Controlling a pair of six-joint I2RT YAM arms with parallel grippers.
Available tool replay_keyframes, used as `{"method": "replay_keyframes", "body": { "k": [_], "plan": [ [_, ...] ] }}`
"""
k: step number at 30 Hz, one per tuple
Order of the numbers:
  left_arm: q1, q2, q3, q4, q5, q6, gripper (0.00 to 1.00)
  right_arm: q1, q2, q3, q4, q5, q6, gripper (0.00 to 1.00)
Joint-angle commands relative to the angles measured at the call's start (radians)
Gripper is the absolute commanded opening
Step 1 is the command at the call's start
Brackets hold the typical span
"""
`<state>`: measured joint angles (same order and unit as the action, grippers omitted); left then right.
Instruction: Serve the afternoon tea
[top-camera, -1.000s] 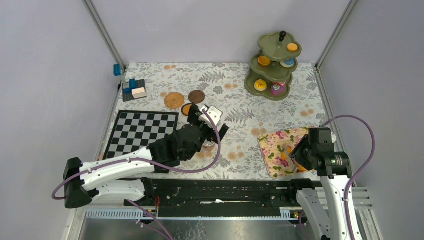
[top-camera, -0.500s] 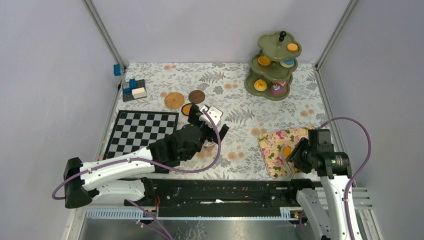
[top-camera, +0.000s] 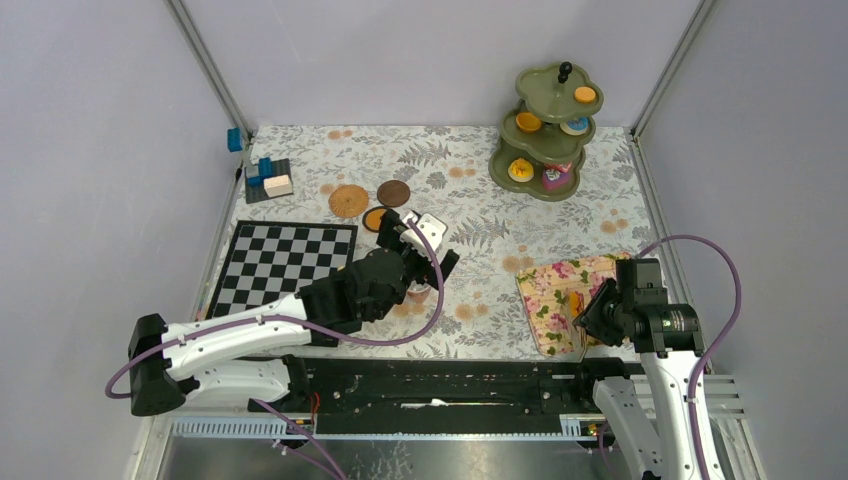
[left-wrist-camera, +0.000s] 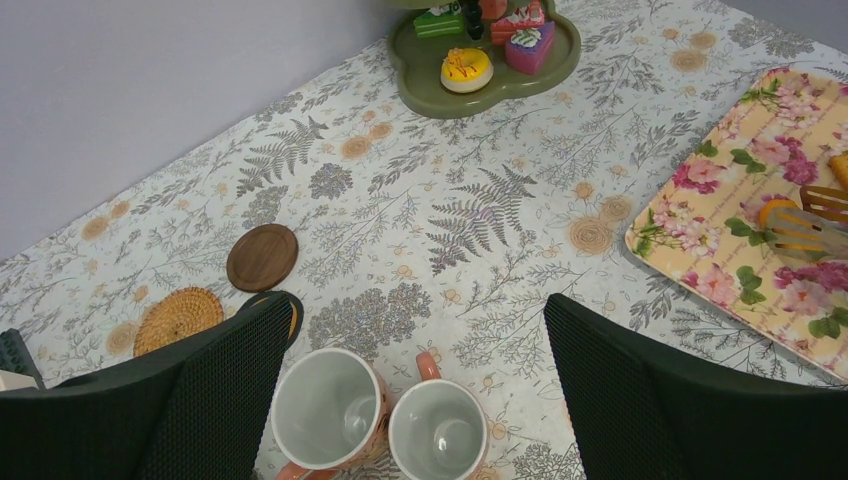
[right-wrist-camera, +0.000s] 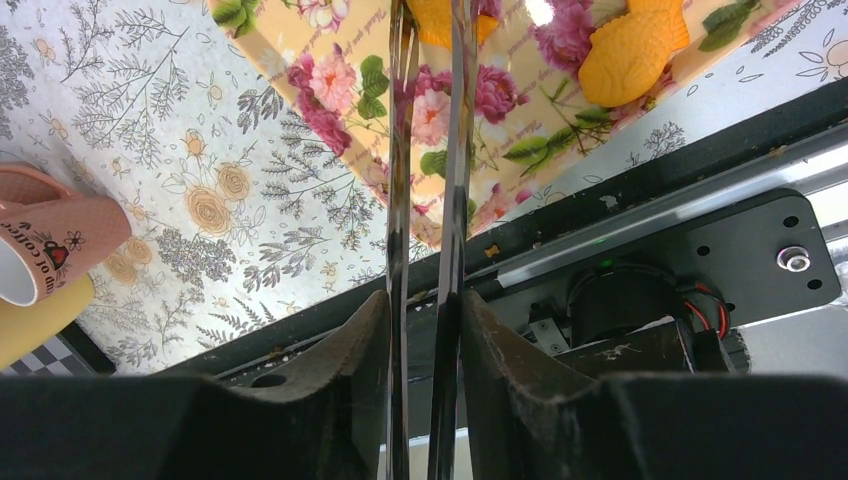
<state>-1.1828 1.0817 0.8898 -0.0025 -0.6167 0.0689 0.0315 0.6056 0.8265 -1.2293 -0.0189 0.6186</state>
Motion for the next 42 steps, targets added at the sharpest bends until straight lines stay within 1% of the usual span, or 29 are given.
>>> {"method": "replay_keyframes", "body": {
  "k": [1,5,11,17,20,22,23,24,27,28,30,32,35,39,42],
  "plan": [
    [0.005,0.004,0.011,0.035,0.006,-0.011,0.99,-0.001,-0.012,0.019,0.011,0.014,0.004,0.27],
    [0.005,0.005,0.011,0.035,0.006,-0.011,0.99,-0.001,-0.036,0.054,0.012,0.051,0.006,0.21],
    [0.005,0.005,0.011,0.035,0.011,-0.014,0.99,-0.001,-0.069,0.083,0.015,0.066,0.009,0.16],
    [0.005,0.002,0.011,0.033,0.009,-0.012,0.99,-0.001,-0.067,0.104,0.017,0.084,0.001,0.13],
    [0.005,0.0,0.011,0.033,0.009,-0.013,0.99,-0.001,-0.068,0.085,0.03,0.081,-0.002,0.15],
    [0.005,0.001,0.012,0.033,0.011,-0.014,0.99,-0.001,-0.069,0.059,0.052,0.066,-0.002,0.18],
    [0.005,0.003,0.011,0.033,0.011,-0.014,0.99,-0.001,-0.067,0.039,0.07,0.044,-0.001,0.22],
    [0.004,0.004,0.012,0.032,0.011,-0.014,0.99,-0.002,-0.06,0.014,0.089,0.025,-0.001,0.27],
    [0.005,0.004,0.012,0.033,0.011,-0.014,0.99,-0.002,-0.038,-0.062,0.179,-0.106,0.01,0.46],
    [0.004,0.006,0.012,0.033,0.011,-0.014,0.99,-0.001,-0.025,-0.085,0.213,-0.151,0.016,0.5],
    [0.004,0.006,0.012,0.033,0.015,-0.016,0.99,-0.001,0.012,-0.123,0.274,-0.219,0.026,0.58],
    [0.004,0.008,0.014,0.032,0.02,-0.017,0.99,-0.001,0.045,-0.156,0.329,-0.234,0.052,0.63],
    [0.005,0.01,0.017,0.028,0.02,-0.018,0.99,0.0,0.091,-0.213,0.408,-0.216,0.12,0.68],
    [0.005,0.006,0.014,0.028,0.011,-0.016,0.99,0.001,0.174,-0.261,0.491,-0.138,0.242,0.69],
    [0.004,0.008,0.014,0.026,0.007,-0.016,0.99,0.002,0.189,-0.272,0.542,-0.095,0.318,0.68]
  ]
}}
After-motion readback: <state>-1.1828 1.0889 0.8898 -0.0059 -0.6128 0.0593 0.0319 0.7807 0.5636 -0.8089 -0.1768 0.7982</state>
